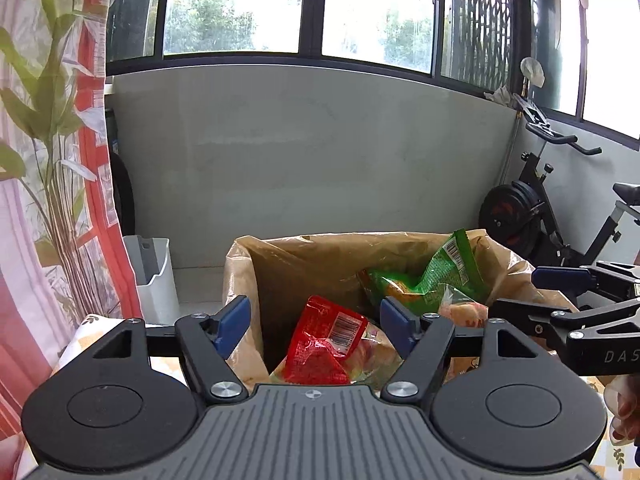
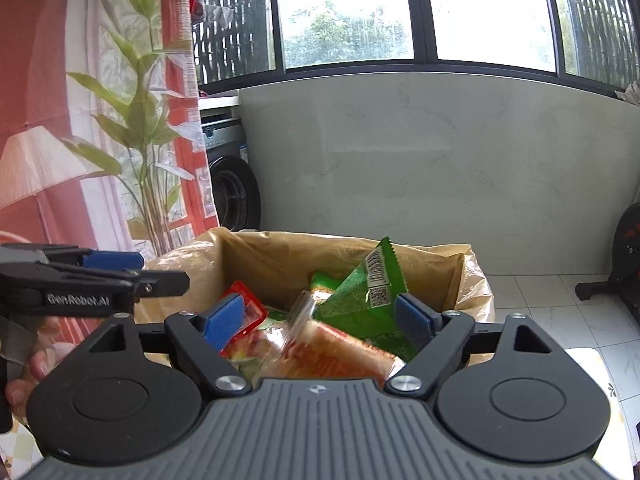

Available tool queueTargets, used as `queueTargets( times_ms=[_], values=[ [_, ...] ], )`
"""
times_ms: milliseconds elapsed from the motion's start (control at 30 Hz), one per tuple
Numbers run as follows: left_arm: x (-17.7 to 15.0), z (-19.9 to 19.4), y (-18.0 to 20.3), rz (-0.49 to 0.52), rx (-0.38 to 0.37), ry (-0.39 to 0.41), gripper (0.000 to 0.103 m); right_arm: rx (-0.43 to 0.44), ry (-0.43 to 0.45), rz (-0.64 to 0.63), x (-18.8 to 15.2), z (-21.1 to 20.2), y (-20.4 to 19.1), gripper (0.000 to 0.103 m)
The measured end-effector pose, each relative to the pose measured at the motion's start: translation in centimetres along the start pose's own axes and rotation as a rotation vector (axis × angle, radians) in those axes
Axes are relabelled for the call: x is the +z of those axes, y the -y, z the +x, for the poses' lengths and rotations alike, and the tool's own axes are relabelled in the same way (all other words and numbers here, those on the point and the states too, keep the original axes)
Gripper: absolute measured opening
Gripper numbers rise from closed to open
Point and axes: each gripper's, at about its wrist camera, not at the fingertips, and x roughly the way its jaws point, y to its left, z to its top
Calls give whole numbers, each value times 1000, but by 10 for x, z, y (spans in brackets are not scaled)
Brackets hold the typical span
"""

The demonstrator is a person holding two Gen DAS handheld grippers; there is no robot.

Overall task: Organize snacks
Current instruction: 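Lift both held snacks over the box and open both tools inside, then move both tools back down toward the green biscuit packet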

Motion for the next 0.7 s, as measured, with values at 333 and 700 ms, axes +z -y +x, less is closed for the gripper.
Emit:
queueTargets(
  times_ms=[333, 700],
  values=[
    [-41, -61, -16, 4, -37, 2, 74, -6, 21, -3, -30, -38, -27, 85],
    [-90, -64, -41, -54, -6, -83, 74, 25, -50, -25, -82, -44, -51, 84]
  ],
)
